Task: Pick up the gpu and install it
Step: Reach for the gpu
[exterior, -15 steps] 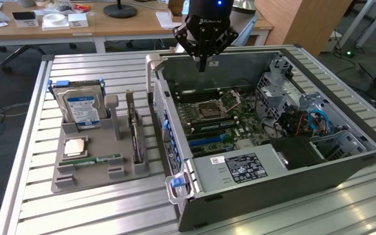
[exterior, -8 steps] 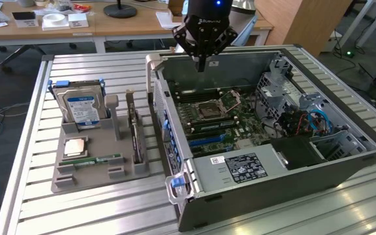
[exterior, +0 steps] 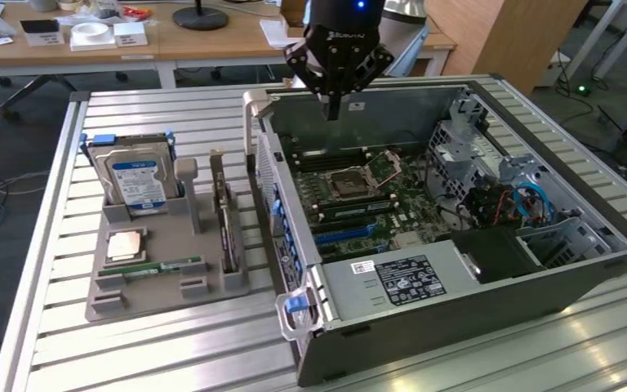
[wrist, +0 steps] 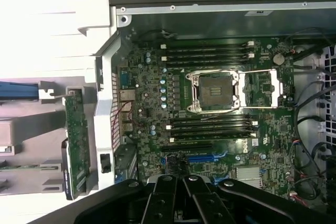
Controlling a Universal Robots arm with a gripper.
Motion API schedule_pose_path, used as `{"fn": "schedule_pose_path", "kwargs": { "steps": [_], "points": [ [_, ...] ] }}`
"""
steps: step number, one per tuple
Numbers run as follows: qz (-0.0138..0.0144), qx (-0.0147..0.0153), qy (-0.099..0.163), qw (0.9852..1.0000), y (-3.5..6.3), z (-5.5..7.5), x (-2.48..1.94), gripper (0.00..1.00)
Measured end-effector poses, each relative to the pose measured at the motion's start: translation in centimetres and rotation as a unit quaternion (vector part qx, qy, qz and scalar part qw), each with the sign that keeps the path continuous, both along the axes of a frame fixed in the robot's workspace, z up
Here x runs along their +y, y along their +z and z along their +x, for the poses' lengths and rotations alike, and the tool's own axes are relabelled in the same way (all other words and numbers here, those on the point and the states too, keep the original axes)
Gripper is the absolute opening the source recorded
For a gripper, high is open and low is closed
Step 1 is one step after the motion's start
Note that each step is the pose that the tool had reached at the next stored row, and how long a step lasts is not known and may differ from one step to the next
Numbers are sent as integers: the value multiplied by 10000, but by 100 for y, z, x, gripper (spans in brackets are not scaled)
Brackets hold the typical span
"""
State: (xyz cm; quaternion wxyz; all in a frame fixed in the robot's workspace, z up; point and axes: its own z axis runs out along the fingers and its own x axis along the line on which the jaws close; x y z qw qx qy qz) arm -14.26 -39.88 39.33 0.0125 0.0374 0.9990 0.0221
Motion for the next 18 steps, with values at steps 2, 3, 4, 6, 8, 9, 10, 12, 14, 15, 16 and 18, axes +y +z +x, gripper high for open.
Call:
{"fn": "schedule_pose_path", "kwargs": {
  "steps": [2, 3, 4, 6, 8, 9, 10, 12, 14, 15, 16, 18],
  "points": [
    [0, 0, 0, 10000, 0, -12, 0, 11],
    [0, 0, 0, 10000, 0, -18, 0, 11],
    [0, 0, 0, 10000, 0, -24, 0, 11],
    [0, 0, 0, 10000, 0, -40, 0, 11],
    [0, 0, 0, 10000, 0, -61, 0, 11],
    [0, 0, 0, 10000, 0, -69, 0, 11],
    [0, 0, 0, 10000, 0, -78, 0, 11],
    [0, 0, 0, 10000, 0, -94, 0, 11],
    [0, 1, 0, 10000, 1, -113, 0, 11],
    [0, 0, 0, 10000, 0, -122, 0, 11],
    [0, 0, 0, 10000, 0, -132, 0, 11],
    [0, 0, 0, 10000, 0, -153, 0, 11]
  ]
}}
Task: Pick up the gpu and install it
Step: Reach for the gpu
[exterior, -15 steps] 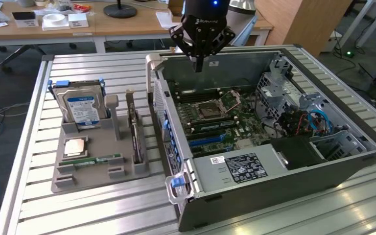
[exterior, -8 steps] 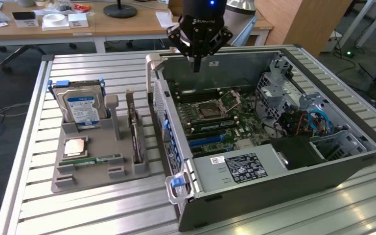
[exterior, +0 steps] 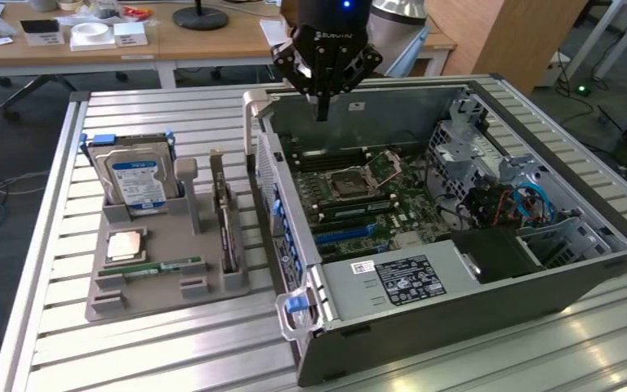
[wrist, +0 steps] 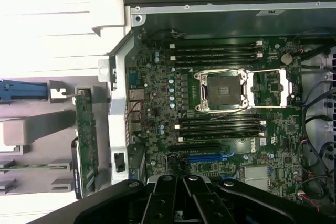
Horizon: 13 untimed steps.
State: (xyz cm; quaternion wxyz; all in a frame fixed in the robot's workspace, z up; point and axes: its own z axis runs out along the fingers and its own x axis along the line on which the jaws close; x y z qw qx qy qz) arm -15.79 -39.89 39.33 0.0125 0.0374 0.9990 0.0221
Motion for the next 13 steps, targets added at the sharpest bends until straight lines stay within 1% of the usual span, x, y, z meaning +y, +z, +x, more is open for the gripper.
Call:
{"fn": "schedule_pose_path", "kwargs": {
  "steps": [13],
  "points": [
    [0, 0, 0, 10000, 0, -127, 0, 11]
  ]
}}
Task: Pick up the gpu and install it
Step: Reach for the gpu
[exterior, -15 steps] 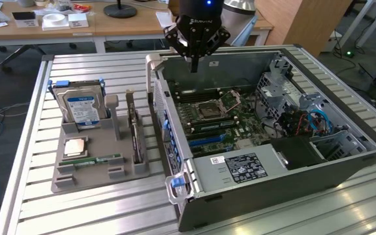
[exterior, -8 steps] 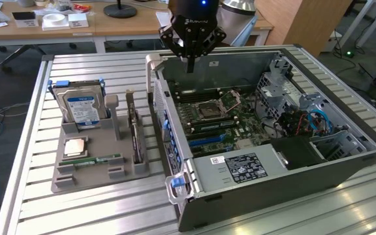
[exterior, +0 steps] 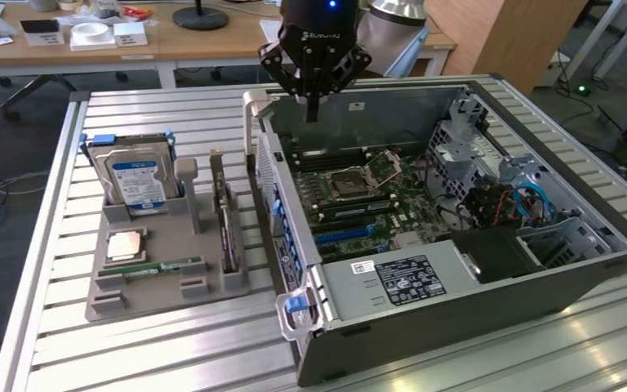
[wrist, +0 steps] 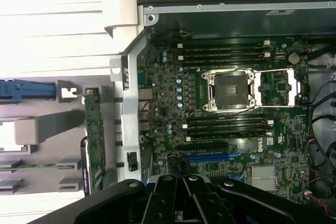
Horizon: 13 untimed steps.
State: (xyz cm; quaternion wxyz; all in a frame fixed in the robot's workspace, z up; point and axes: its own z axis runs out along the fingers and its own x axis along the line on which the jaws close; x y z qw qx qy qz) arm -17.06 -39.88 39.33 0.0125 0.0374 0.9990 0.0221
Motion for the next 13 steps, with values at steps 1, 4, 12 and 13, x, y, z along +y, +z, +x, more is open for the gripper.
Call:
{"fn": "schedule_pose_path", "kwargs": {
  "steps": [1, 4, 12, 13],
  "points": [
    [0, 0, 0, 10000, 0, -9, 0, 11],
    [0, 0, 0, 10000, 0, -36, 0, 11],
    [0, 0, 0, 10000, 0, -112, 0, 11],
    [0, 0, 0, 10000, 0, -122, 0, 11]
  ]
}}
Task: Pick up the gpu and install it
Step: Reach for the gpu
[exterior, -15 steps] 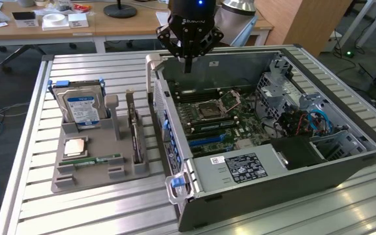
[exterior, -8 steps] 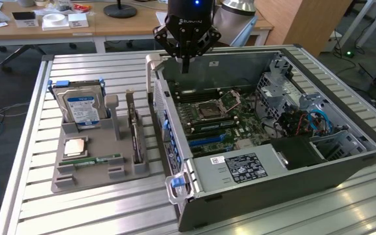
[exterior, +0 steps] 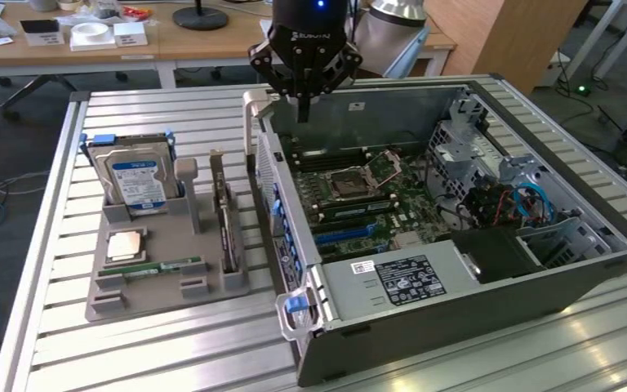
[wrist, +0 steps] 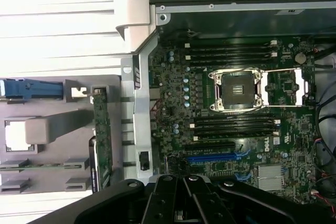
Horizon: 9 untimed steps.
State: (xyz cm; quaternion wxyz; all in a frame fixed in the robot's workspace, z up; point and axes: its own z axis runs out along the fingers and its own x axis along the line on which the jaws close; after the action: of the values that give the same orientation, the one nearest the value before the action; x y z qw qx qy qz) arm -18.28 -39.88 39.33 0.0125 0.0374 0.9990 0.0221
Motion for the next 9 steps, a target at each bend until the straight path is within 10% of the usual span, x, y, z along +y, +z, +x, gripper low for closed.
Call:
{"fn": "schedule_pose_path", "kwargs": {
  "steps": [9],
  "points": [
    [0, 0, 0, 10000, 0, -114, 0, 11]
  ]
}}
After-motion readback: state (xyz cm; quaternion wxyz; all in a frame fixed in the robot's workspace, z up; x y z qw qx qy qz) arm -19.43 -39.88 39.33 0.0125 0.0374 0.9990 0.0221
